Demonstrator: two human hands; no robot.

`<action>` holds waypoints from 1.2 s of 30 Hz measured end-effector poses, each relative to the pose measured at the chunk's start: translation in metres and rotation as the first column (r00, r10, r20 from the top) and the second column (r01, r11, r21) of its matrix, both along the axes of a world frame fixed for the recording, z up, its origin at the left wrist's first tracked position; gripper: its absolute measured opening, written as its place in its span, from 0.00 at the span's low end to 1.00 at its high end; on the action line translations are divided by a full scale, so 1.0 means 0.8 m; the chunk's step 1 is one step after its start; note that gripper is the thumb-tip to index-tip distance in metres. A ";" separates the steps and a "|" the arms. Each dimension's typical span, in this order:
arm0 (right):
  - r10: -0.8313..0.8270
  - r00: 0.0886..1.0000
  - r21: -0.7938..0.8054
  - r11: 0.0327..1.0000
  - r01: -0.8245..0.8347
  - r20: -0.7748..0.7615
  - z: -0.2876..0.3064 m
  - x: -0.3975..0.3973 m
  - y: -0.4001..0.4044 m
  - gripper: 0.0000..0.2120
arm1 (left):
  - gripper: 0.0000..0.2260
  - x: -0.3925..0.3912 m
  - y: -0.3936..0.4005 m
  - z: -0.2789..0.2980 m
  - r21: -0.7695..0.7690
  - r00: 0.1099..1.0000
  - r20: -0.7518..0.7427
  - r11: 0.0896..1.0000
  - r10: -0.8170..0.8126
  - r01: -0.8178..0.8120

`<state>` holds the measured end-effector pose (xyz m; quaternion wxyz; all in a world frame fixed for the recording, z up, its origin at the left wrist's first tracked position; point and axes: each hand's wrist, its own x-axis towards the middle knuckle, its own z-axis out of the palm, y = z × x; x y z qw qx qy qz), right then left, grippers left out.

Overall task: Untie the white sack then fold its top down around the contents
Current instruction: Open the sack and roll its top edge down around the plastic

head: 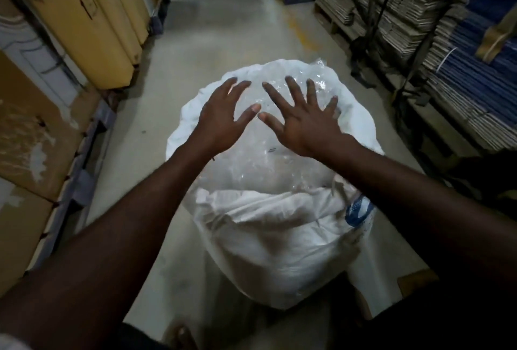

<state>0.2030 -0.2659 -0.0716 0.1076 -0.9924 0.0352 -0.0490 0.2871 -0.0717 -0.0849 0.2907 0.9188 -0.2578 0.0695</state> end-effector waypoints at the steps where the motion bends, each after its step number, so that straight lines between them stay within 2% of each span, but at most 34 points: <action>1: -0.031 0.998 0.018 0.999 0.032 -0.052 -0.005 0.014 -0.014 0.36 | 0.37 0.017 -0.001 -0.012 0.071 0.995 -0.079 0.996 0.063 -0.057; 3: -0.101 0.984 0.001 0.995 0.102 -0.145 -0.027 0.024 -0.058 0.43 | 0.41 0.040 0.011 -0.041 0.181 0.943 -0.267 0.971 0.201 -0.156; 5: -0.162 0.961 -0.072 0.986 0.149 -0.226 -0.057 0.008 -0.105 0.51 | 0.45 0.039 0.032 -0.073 0.289 0.904 -0.337 0.943 0.263 -0.167; 8: -0.216 0.932 -0.200 0.966 0.162 -0.291 -0.102 -0.030 -0.143 0.58 | 0.45 0.027 0.049 -0.107 0.375 0.914 -0.320 0.919 0.250 -0.119; 13: -0.158 0.957 -0.182 0.977 0.115 -0.243 -0.094 -0.038 -0.123 0.61 | 0.45 0.018 0.033 -0.100 0.334 0.953 -0.244 0.938 0.179 -0.091; 17: -0.126 0.937 -0.188 0.980 0.067 -0.324 -0.108 -0.059 -0.120 0.67 | 0.34 -0.016 0.042 -0.110 0.395 0.952 -0.254 0.917 0.171 -0.060; 20: -0.117 0.931 -0.193 0.980 0.051 -0.345 -0.122 -0.069 -0.121 0.65 | 0.39 -0.036 0.047 -0.122 0.458 0.955 -0.243 0.888 0.167 -0.039; 23: -0.118 0.951 -0.204 0.977 0.060 -0.286 -0.108 -0.053 -0.114 0.60 | 0.44 -0.030 0.038 -0.112 0.527 0.959 -0.226 0.850 0.172 -0.028; 26: -0.090 0.976 -0.094 0.993 0.072 -0.198 -0.083 -0.024 -0.099 0.59 | 0.40 -0.013 0.035 -0.102 0.478 0.962 -0.209 0.877 0.173 -0.054; 29: 0.123 0.980 0.001 0.992 -0.124 -0.156 -0.069 0.002 -0.057 0.57 | 0.32 0.010 0.029 -0.092 0.297 0.970 -0.201 0.952 0.134 -0.070; 31: 0.245 0.932 -0.038 0.964 -0.264 -0.267 -0.076 0.013 -0.029 0.56 | 0.31 0.027 0.027 -0.086 0.182 0.942 -0.316 0.982 0.114 -0.058; 32: 0.258 0.906 -0.074 0.952 -0.298 -0.334 -0.081 0.016 -0.022 0.56 | 0.31 0.036 0.030 -0.085 0.201 0.928 -0.365 0.980 0.072 0.003; 34: 0.215 0.897 -0.082 0.961 -0.266 -0.387 -0.081 0.014 -0.024 0.54 | 0.26 0.049 0.045 -0.080 0.192 0.934 -0.355 0.974 -0.043 0.117; 36: 0.157 0.900 -0.014 0.984 -0.178 -0.406 -0.059 0.010 -0.037 0.53 | 0.28 0.054 0.068 -0.078 0.188 0.937 -0.337 0.968 -0.093 0.164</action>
